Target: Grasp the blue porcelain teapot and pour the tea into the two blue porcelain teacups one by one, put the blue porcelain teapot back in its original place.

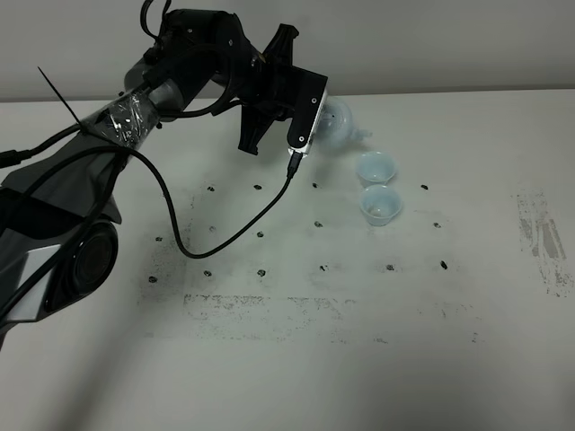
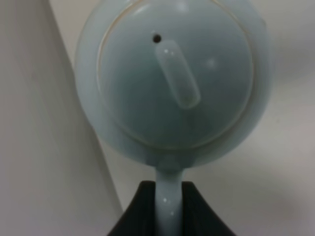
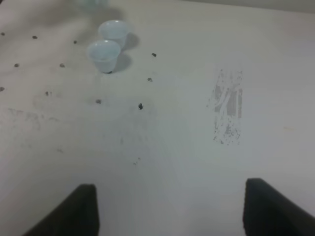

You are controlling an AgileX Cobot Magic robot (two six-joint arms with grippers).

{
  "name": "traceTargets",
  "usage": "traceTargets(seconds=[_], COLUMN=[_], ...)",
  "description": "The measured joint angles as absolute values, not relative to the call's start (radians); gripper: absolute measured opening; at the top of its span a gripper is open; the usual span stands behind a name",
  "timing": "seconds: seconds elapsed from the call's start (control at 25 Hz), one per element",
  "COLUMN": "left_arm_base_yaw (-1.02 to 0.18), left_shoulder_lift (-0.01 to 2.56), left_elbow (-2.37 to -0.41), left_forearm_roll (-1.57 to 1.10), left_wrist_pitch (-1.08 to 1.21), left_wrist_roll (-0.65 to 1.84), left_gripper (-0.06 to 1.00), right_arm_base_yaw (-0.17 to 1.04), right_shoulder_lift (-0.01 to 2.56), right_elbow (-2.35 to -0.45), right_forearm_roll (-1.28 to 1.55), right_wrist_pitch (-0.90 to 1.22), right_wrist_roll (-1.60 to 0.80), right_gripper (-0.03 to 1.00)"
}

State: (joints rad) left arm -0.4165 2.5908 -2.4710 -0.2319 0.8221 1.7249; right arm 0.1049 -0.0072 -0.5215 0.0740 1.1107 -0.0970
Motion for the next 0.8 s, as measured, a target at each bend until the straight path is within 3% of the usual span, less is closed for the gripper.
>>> traceTargets(seconds=[0.6,0.8], left_arm_base_yaw=[-0.431,-0.458], left_shoulder_lift=[2.578,2.578], left_elbow=[-2.472,-2.472], left_forearm_roll=[-0.142,-0.022], left_wrist_pitch=[0.843,0.835], left_wrist_roll=[1.768,1.663], left_gripper=[0.06,0.06], right_arm_base_yaw=[0.105,0.105], right_shoulder_lift=[-0.007,-0.007], right_elbow=[-0.521,-0.521], right_forearm_roll=[0.074,0.074], right_wrist_pitch=[1.111,1.111], right_wrist_roll=[-0.097,-0.097], right_gripper=[0.59,0.59])
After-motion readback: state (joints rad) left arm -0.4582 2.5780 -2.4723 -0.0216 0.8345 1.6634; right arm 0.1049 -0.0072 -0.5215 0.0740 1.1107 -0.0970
